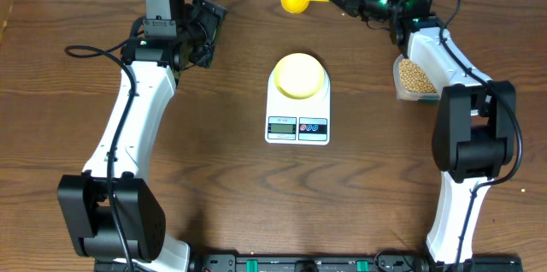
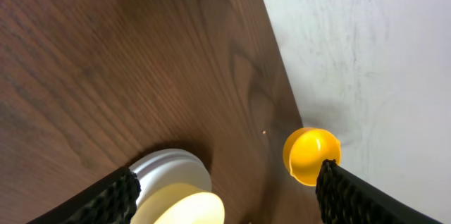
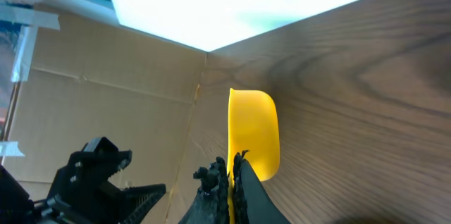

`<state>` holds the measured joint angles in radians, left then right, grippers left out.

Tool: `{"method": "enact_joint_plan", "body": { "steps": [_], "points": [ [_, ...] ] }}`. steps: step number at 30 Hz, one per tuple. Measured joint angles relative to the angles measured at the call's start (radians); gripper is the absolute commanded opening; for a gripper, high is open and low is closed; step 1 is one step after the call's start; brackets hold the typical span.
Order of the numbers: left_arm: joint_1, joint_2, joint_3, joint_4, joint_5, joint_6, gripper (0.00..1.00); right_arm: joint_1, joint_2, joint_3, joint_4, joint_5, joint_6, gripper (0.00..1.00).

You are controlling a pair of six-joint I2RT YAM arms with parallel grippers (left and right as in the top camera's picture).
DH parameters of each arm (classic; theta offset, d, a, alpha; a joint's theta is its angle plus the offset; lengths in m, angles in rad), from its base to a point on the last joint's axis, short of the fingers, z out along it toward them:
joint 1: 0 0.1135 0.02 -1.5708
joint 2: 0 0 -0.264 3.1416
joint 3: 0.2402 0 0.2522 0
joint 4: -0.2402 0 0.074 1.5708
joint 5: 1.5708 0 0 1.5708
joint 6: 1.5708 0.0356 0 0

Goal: Scoop item into bowl and weigh 50g on scale

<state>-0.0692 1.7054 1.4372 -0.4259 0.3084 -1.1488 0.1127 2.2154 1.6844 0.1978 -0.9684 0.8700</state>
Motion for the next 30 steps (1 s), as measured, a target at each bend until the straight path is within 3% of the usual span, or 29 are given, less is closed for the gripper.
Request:
{"method": "enact_joint_plan", "body": {
  "steps": [11, 19, 30],
  "points": [
    [0.0, 0.0, 0.0, -0.024, 0.0, 0.024, 0.82, -0.006, -0.024, 0.002, -0.229, 0.03, -0.112, 0.01],
    [0.0, 0.0, 0.0, -0.064, 0.0, 0.024, 0.82, -0.006, -0.198, 0.003, -0.493, 0.214, -0.284, 0.02],
    [0.0, 0.0, 0.0, -0.064, 0.0, 0.024, 0.82, 0.008, -0.367, 0.003, -0.634, 0.451, -0.41, 0.01]
  ]
}}
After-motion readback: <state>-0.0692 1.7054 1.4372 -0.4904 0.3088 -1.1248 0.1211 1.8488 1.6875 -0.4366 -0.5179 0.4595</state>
